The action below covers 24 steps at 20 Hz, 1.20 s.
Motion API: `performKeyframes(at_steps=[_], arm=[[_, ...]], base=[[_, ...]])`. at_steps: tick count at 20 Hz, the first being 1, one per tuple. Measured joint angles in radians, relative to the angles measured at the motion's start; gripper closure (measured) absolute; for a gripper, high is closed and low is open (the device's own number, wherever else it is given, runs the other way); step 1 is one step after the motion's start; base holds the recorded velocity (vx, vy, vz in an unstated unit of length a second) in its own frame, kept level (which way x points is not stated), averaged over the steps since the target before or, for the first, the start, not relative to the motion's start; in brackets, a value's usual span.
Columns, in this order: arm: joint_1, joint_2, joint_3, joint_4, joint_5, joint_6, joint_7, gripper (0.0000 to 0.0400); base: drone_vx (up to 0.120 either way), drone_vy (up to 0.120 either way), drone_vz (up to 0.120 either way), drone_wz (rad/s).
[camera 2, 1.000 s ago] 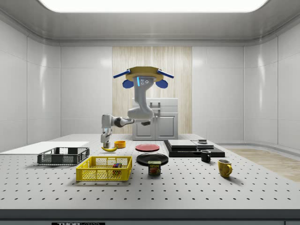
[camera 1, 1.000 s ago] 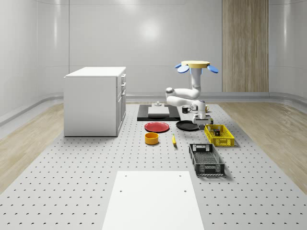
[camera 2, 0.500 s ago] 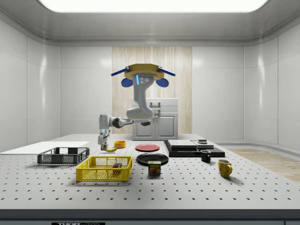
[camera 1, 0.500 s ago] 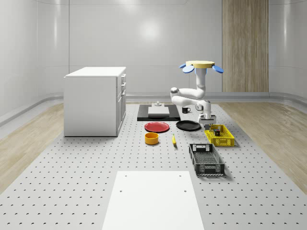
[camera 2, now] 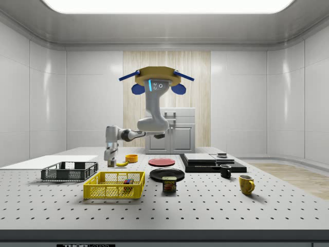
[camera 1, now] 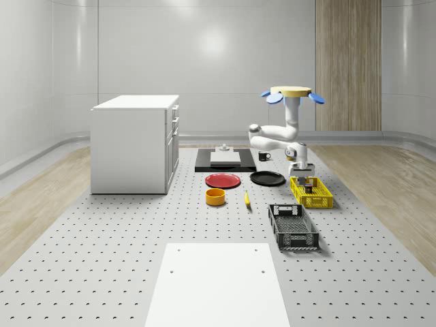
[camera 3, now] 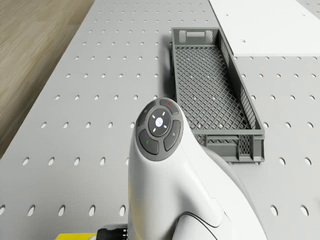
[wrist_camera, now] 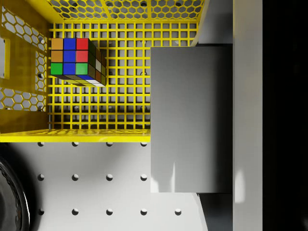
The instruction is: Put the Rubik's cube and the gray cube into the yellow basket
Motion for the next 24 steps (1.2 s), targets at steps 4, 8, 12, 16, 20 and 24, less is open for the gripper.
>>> performKeyframes(at_steps=[4,8,12,16,20,24], arm=[[0.000,-0.002,0.000,0.000,0.001,0.001,0.000,0.0150],[-0.001,-0.003,0.000,0.000,0.001,0.003,0.001,0.0150],[-0.001,-0.004,0.001,0.000,0.002,0.004,0.001,0.0150],[-0.003,-0.006,-0.005,0.002,-0.003,0.008,0.001,0.0150],[-0.010,-0.007,-0.045,0.013,-0.039,0.025,0.001,0.0150],[-0.019,-0.005,-0.092,0.030,-0.084,0.044,0.001,0.0150]], base=[[0.000,0.120,0.000,0.000],[0.000,0.120,-0.090,0.000],[0.000,0.120,-0.120,0.000],[0.000,0.040,-0.040,0.000],[0.000,0.000,0.000,0.000],[0.000,0.000,0.000,0.000]])
